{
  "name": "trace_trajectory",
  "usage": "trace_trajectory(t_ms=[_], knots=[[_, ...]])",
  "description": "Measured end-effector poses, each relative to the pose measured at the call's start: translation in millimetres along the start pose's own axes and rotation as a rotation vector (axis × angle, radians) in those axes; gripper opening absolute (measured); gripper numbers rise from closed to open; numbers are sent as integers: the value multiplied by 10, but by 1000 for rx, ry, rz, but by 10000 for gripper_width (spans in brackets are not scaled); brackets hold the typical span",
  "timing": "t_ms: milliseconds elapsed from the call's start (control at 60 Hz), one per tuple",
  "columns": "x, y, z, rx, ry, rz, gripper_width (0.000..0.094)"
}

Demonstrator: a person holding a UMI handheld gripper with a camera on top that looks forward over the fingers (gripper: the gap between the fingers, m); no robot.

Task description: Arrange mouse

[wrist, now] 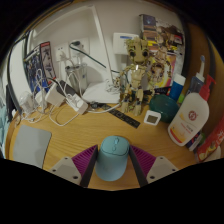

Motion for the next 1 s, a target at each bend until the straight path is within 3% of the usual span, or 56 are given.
trace_trajectory(t_ms=[67,83,133,150,200,217,233,283,300,317,500,700,850,1000], knots=[[3,-6,1,10,0,1,648],[0,-7,2,10,0,3,562],[-8,-29,7,18,-11,-3,562],[-8,-34,0,23,-12,-3,499],[-6,-46,-3,30,-18,-6,458],[-5,-50,-2,29,-20,-9,512],[-4,-55,-4,28,-19,-13,409],[0,-58,4,40,-17,-14,376],[0,-59,4,39,-16,-12,432],[-1,-60,0,40,-13,-9,331],[-66,-99,-60,85,-16,65,330],[-835,-517,-832,78,179,155,329],[-1266,-1349,-1307,35,291,110,331],[-1198,-2238,-1262,-27,267,34,328]])
Point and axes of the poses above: the point between the fingertips, and its own axes, seen from behind it with the camera up: y to the right, z down, x forward, the way the camera looks, the point moved 10 cm from there along -x, backward, against the way the camera looks, and after that the axes turned 1 degree about y, right-handed, at the moved point
